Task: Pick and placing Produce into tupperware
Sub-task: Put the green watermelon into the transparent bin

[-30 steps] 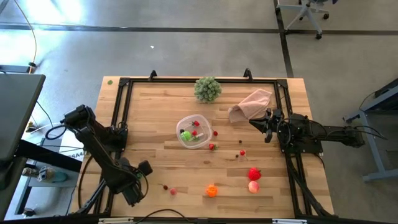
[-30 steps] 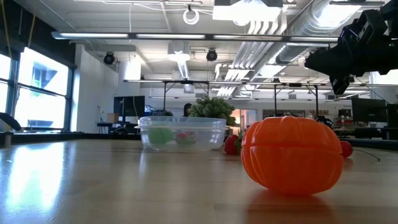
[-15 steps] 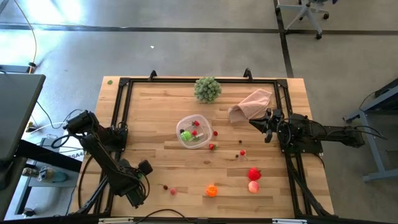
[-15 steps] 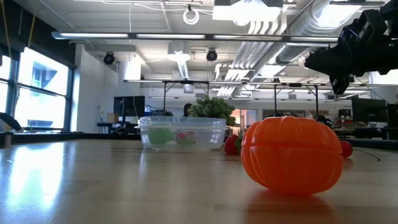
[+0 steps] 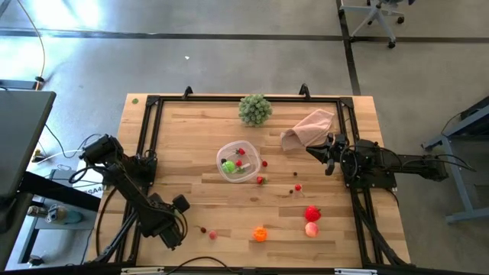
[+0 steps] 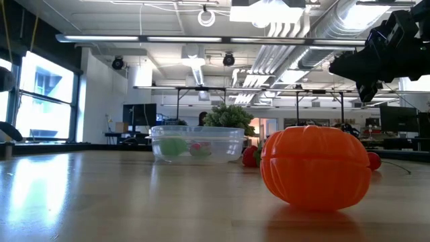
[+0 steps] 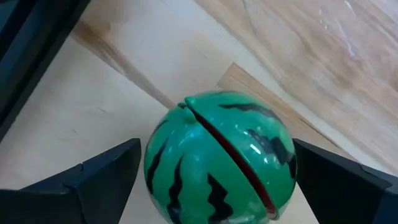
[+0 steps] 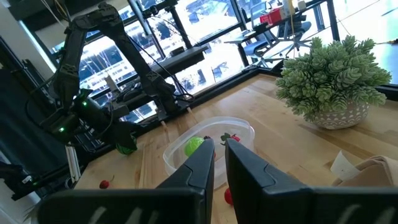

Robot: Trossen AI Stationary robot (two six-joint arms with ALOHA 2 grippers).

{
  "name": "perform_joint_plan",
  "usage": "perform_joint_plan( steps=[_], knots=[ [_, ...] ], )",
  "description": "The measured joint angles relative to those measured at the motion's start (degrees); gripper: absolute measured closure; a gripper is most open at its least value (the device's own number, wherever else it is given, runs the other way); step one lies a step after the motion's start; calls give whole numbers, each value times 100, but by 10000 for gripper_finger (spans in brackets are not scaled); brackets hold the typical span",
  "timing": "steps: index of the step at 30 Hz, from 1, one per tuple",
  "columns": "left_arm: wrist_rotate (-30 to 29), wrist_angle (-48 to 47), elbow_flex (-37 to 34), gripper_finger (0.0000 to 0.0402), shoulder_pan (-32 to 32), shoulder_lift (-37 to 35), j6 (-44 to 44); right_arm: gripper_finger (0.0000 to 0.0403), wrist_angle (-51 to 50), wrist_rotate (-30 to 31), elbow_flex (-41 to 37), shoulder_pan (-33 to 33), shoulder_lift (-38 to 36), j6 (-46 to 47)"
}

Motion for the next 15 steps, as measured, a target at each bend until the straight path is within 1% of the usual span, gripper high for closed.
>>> perform_joint_plan(
  steps=[15],
  knots=[
    [2,-71,0,12,-1,0,85,373,2,0,0,-1,0,-2]
  ],
)
